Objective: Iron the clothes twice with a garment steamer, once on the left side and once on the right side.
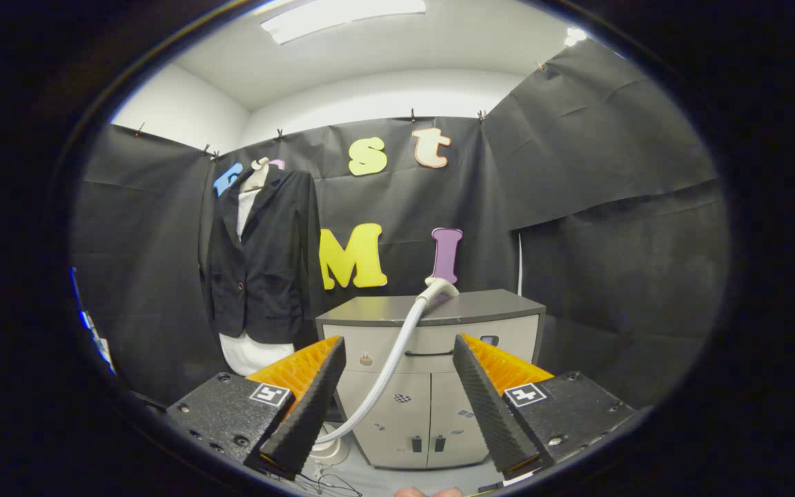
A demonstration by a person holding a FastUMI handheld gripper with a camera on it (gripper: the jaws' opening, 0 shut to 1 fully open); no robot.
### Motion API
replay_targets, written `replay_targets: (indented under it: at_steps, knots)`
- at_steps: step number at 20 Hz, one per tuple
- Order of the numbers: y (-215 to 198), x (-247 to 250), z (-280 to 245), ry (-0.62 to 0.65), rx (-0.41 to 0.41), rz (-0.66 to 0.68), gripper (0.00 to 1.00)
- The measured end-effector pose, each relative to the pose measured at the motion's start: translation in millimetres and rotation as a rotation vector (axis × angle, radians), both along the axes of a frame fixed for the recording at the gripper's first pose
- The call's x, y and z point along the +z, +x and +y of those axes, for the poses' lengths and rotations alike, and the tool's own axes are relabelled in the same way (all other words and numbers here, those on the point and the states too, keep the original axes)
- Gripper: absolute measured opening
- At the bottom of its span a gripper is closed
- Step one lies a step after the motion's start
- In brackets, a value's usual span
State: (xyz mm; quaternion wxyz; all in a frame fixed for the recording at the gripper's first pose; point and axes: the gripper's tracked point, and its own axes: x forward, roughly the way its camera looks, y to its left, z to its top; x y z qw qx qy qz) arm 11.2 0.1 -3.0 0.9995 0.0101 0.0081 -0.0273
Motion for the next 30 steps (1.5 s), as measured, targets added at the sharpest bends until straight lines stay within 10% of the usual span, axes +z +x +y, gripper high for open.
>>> replay_targets:
  at_steps: [30]
  knots:
    - [46.5,24.8,51.0,0.015,-0.060,-0.051,0.98]
